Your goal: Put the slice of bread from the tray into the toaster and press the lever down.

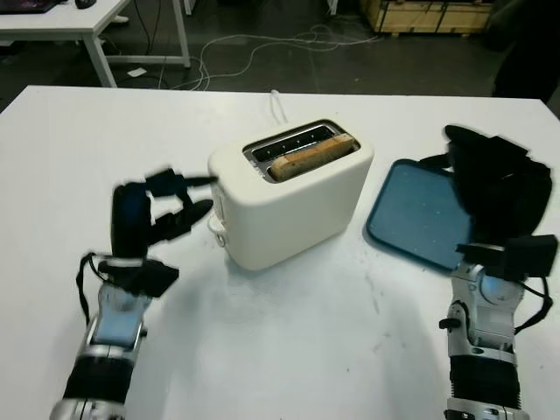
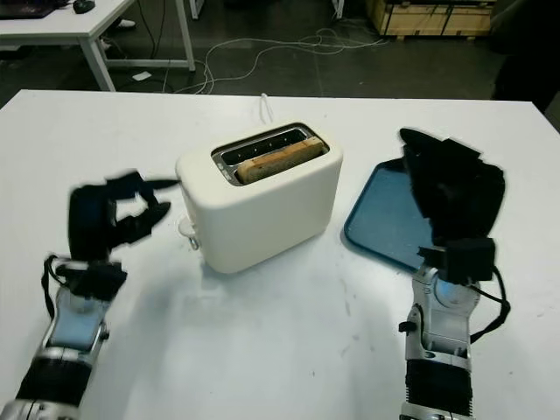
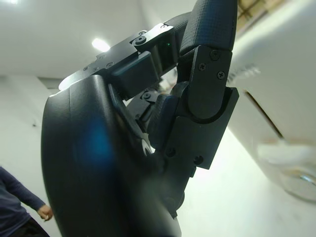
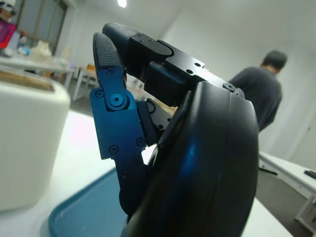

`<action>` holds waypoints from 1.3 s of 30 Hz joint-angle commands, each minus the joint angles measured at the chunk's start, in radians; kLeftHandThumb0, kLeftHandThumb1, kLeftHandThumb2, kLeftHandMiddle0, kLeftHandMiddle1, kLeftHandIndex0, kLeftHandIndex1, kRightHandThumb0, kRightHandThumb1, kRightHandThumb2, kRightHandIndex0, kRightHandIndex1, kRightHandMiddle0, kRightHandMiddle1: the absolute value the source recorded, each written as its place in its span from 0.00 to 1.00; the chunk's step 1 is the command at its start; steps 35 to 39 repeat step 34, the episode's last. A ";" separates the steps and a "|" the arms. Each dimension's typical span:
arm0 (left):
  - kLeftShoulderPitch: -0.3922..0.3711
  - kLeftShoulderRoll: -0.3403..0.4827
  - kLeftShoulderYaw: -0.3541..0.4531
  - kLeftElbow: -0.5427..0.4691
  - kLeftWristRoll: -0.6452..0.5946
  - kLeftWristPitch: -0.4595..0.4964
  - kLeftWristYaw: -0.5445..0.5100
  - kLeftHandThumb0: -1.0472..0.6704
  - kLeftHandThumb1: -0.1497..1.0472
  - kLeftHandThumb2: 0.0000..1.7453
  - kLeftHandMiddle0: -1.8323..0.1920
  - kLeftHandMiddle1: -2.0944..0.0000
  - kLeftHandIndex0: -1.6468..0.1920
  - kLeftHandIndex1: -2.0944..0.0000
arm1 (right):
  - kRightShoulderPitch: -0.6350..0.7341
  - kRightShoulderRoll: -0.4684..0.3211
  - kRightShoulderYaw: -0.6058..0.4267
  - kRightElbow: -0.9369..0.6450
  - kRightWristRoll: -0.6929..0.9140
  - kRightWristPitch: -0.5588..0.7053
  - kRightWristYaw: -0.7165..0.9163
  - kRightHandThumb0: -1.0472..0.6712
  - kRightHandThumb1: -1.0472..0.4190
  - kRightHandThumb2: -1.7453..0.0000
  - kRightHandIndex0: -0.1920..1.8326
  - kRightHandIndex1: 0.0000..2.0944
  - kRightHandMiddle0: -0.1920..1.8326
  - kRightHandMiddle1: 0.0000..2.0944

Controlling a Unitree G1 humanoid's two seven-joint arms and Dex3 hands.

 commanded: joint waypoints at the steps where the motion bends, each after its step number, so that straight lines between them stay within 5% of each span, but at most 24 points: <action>1: -0.008 -0.008 0.021 -0.013 -0.016 -0.001 0.000 0.04 0.89 0.18 0.51 0.22 0.20 0.96 | -0.004 -0.004 0.022 0.037 0.008 -0.018 0.026 0.32 0.09 0.91 0.61 0.39 0.71 0.00; 2: -0.012 -0.011 0.025 -0.017 -0.019 0.002 -0.001 0.04 0.89 0.17 0.51 0.23 0.35 0.67 | -0.006 -0.002 0.028 0.048 0.016 -0.021 0.036 0.33 0.09 0.90 0.60 0.38 0.69 0.00; 3: -0.014 -0.013 0.030 -0.023 -0.023 0.005 -0.003 0.04 0.89 0.17 0.51 0.24 0.43 0.52 | -0.008 0.002 0.033 0.057 0.021 -0.021 0.039 0.34 0.09 0.90 0.59 0.38 0.69 0.00; 6: -0.021 -0.032 0.048 -0.036 -0.024 0.010 0.015 0.05 0.89 0.17 0.51 0.23 0.51 0.34 | -0.011 0.017 0.044 0.073 0.004 -0.009 0.015 0.34 0.09 0.89 0.59 0.38 0.68 0.00; 9: -0.020 -0.069 0.074 -0.052 0.006 0.049 0.068 0.06 0.89 0.17 0.51 0.20 0.55 0.31 | -0.015 0.020 0.055 0.091 -0.020 -0.006 -0.008 0.34 0.09 0.88 0.56 0.44 0.68 0.00; 14: 0.015 -0.102 0.091 -0.176 0.073 0.325 0.097 0.04 0.89 0.19 0.64 0.18 0.68 0.27 | -0.015 0.038 0.064 0.069 0.012 0.087 -0.020 0.32 0.09 0.87 0.54 0.46 0.68 0.00; 20: 0.020 -0.120 0.081 -0.237 0.093 0.545 0.093 0.04 0.89 0.18 0.65 0.21 0.70 0.28 | -0.014 0.050 0.062 0.031 0.005 0.185 -0.061 0.30 0.09 0.89 0.51 0.43 0.64 0.00; 39: -0.013 -0.127 0.072 -0.159 0.080 0.582 0.119 0.02 0.89 0.20 0.56 0.18 0.58 0.27 | -0.061 0.045 0.026 0.095 0.013 0.177 -0.115 0.36 0.09 0.89 0.43 0.44 0.58 0.00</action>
